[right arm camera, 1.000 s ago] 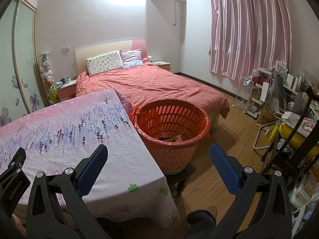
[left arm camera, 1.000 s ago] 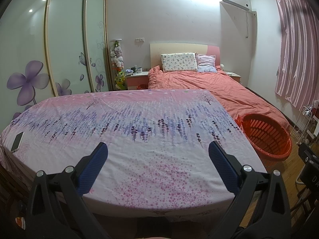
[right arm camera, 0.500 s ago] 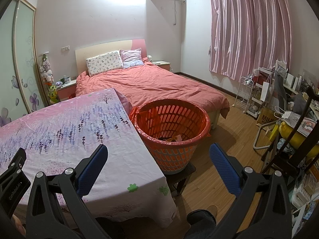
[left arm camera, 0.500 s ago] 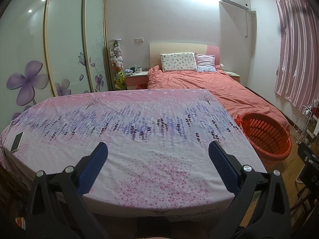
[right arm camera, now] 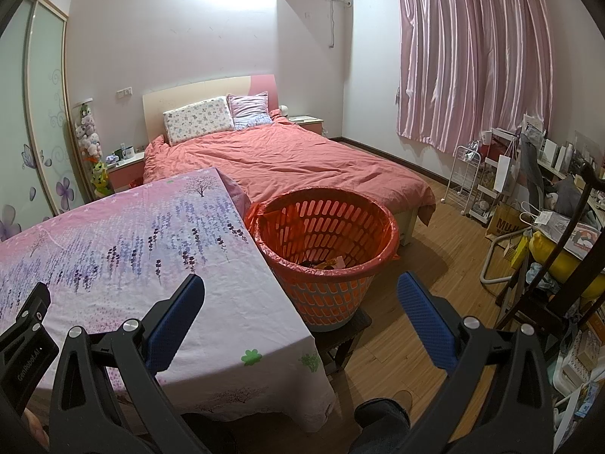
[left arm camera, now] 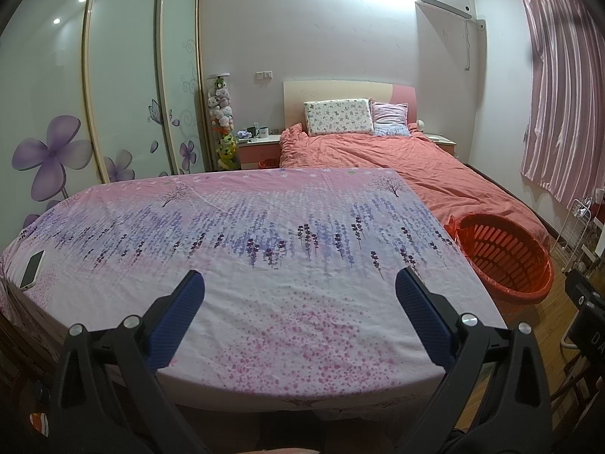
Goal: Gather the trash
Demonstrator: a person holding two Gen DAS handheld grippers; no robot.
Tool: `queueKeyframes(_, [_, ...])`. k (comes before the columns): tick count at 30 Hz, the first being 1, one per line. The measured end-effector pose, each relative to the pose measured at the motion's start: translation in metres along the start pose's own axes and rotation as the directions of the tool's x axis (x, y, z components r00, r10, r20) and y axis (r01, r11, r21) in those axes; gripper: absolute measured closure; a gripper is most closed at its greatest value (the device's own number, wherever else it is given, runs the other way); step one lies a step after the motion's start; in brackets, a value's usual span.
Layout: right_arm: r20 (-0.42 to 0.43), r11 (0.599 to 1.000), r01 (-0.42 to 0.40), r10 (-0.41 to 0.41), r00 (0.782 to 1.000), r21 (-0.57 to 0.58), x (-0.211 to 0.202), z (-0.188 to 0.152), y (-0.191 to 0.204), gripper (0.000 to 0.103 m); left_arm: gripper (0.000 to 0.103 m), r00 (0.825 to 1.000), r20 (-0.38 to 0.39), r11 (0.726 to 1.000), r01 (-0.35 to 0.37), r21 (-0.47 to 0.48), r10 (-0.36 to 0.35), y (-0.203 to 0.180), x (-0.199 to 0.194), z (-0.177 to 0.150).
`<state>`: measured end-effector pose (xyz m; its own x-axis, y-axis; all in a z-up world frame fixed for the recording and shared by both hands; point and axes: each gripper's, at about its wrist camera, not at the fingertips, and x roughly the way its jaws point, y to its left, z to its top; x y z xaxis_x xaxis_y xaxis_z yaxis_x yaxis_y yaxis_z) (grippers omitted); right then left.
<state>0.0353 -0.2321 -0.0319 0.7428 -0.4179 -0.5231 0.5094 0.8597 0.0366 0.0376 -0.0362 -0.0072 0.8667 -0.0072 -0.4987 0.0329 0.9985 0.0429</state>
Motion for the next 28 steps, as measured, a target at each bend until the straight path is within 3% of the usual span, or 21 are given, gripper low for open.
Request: queueKeyframes(28, [-0.003,1.0,0.001,-0.001,1.0,0.002,0.0003,0.0,-0.0002,0.002,0.004,1.0,-0.007,1.0,0.009,0.0,-0.009,-0.0001,0.0017,-0.0046])
